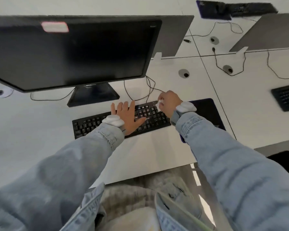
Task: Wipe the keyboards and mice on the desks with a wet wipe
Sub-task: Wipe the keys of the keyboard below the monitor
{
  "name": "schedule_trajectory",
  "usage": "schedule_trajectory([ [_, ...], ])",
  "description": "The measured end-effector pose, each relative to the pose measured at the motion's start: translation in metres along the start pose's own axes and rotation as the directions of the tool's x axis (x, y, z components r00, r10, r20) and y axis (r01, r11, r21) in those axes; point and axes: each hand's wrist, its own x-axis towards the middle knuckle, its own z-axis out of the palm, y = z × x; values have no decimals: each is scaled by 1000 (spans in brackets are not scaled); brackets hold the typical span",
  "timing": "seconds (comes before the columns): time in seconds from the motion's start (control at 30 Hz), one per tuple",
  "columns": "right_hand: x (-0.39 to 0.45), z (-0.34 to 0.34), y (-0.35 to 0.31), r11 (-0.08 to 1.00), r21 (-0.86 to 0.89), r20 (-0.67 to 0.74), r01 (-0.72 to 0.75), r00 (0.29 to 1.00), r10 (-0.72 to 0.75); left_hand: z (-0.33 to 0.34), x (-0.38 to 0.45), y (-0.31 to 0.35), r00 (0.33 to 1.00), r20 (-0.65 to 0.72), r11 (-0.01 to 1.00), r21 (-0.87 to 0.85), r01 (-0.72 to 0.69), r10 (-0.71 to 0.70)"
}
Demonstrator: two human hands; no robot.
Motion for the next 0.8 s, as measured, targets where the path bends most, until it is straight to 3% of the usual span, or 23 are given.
schedule_trajectory([
  [0.37, 29, 46, 26, 991, 122, -245, -62, 965, 91, 50, -30, -37, 993, -86, 992, -101, 70, -79],
  [0.6, 53, 67, 62, 996, 22, -397, 81, 916, -65, 88, 31, -17, 988, -133, 994, 79, -70, 81],
  [0.8, 54, 90, 69, 967, -71, -553, 246, 796, -244, 107, 57, -16, 967, -136, 958, 221, -182, 215],
])
